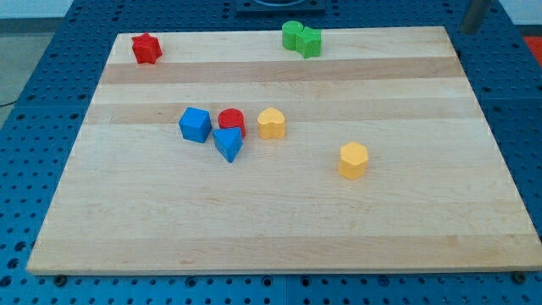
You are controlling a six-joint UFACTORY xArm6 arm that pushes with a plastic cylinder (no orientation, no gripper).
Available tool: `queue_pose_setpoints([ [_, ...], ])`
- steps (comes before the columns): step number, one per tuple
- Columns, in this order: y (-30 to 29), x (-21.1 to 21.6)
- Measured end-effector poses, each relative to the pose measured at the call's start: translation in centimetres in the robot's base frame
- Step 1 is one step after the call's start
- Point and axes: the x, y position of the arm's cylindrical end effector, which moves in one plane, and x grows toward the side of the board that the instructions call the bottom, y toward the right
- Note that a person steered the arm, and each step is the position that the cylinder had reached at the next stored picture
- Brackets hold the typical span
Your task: Move your arm towards the center right
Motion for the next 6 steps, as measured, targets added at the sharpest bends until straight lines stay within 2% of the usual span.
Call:
queue_pose_setpoints([
  [2,-5.3,-1.1],
  [3,-5.8,-0.1],
  [4,-8.6,10.6],
  [5,-8.0,11.7],
  [6,-4.3,4.1],
])
